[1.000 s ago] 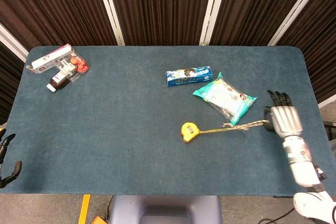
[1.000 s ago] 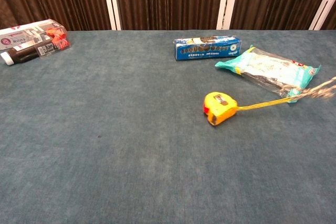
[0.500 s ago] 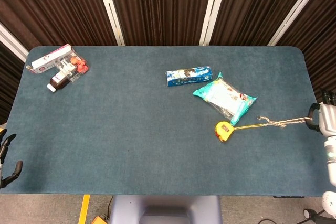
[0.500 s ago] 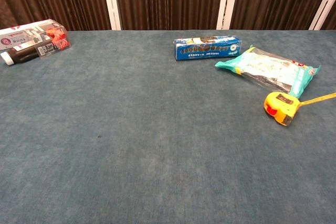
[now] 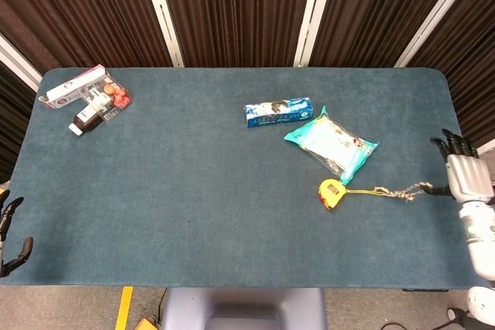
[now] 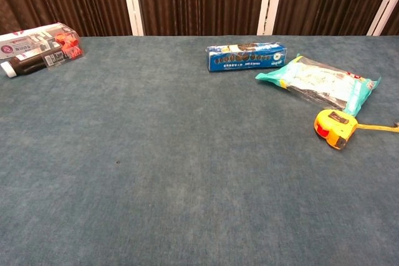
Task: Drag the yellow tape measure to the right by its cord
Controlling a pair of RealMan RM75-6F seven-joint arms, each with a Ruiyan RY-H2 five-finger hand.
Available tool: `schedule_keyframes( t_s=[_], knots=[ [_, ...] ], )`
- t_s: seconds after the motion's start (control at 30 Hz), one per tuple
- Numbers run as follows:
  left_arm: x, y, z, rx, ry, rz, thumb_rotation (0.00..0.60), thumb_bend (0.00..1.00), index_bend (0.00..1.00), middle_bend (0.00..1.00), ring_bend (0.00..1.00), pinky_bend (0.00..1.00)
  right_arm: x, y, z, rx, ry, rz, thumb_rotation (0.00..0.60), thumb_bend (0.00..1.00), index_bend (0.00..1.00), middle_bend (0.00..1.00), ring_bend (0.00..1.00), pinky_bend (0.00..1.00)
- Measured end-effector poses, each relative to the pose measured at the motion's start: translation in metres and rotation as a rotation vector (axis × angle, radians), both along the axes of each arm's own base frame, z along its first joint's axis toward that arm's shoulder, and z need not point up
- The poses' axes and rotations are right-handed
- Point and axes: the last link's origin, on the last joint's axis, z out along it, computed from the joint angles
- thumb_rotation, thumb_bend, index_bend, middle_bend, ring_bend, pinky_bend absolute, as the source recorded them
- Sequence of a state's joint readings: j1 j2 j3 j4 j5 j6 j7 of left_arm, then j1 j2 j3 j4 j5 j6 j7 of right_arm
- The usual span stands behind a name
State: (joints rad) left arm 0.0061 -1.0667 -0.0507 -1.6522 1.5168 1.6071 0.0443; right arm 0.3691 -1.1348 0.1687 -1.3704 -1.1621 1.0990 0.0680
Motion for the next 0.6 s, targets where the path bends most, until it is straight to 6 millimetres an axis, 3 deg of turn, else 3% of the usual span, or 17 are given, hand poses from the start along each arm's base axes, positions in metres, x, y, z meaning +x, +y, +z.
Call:
schedule_keyframes(
  t_s=[0.27,0.43,0.6],
  knots=[
    [0.001,0.0,0.0,-0.01,-0.009,-0.006,0.6,0.43,0.12,0.0,0.0,0.1,0.066,-0.012,-0.034,0.074,-0.052,0.154,0.6,0.04,0.01,0.07,0.02,0.0],
    [0.0,0.0,0.002,-0.006,-0.013,-0.004,0.6,0.43,0.12,0.0,0.0,0.1,0.117,-0.015,-0.077,0.177,-0.078,0.272,0.6,0.04,0.03,0.07,0.02,0.0],
    [-0.001,0.0,0.003,-0.001,-0.017,-0.001,0.6,0.43,0.12,0.0,0.0,0.1,0.154,-0.007,-0.117,0.215,-0.118,0.377,0.6,0.04,0.07,0.07,0.02,0.0]
  ],
)
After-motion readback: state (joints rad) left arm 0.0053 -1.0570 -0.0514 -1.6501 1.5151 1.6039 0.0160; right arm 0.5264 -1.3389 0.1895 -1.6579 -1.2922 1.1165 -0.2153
